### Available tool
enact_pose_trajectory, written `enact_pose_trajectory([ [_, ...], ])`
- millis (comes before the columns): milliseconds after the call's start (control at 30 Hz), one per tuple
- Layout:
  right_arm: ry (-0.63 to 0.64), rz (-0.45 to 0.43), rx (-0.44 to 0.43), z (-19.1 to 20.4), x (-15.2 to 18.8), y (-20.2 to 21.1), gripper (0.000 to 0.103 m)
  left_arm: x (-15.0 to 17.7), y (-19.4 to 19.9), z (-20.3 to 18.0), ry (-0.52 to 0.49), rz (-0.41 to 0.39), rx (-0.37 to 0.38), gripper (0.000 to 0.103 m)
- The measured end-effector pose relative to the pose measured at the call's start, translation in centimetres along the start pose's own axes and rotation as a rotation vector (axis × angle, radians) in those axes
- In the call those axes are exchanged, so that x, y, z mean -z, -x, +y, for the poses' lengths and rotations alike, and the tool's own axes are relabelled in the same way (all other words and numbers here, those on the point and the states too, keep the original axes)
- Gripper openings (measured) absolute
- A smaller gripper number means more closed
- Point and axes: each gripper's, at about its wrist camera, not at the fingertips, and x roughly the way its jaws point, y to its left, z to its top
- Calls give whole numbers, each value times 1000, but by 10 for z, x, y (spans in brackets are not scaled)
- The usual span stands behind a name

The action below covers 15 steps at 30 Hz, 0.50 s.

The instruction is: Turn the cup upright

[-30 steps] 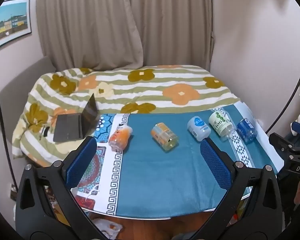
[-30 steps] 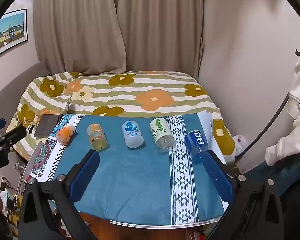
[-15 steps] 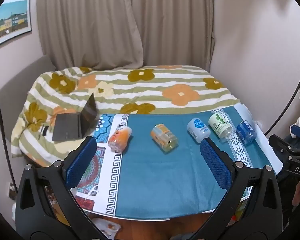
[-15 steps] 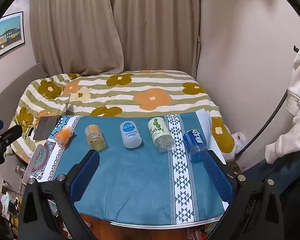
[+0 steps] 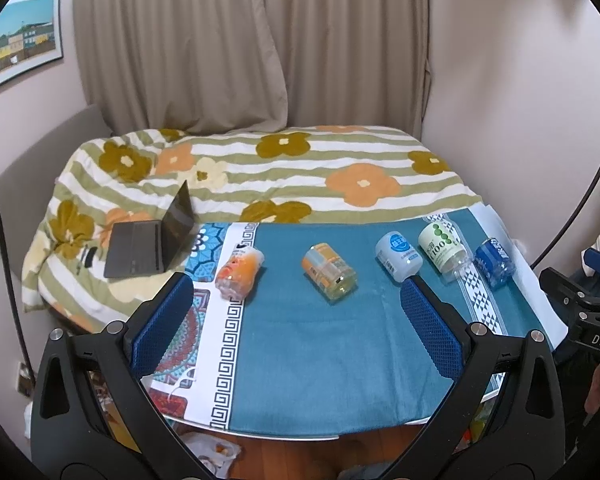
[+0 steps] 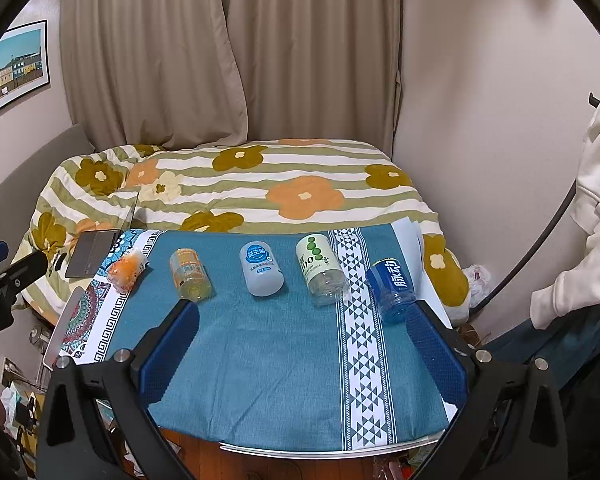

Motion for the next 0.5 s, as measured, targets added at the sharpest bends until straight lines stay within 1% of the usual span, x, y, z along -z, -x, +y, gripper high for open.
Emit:
enact_pose_trajectory([
  [500,-2,6,6,0,0,-2,103,0,-2,0,8,5,4,103],
])
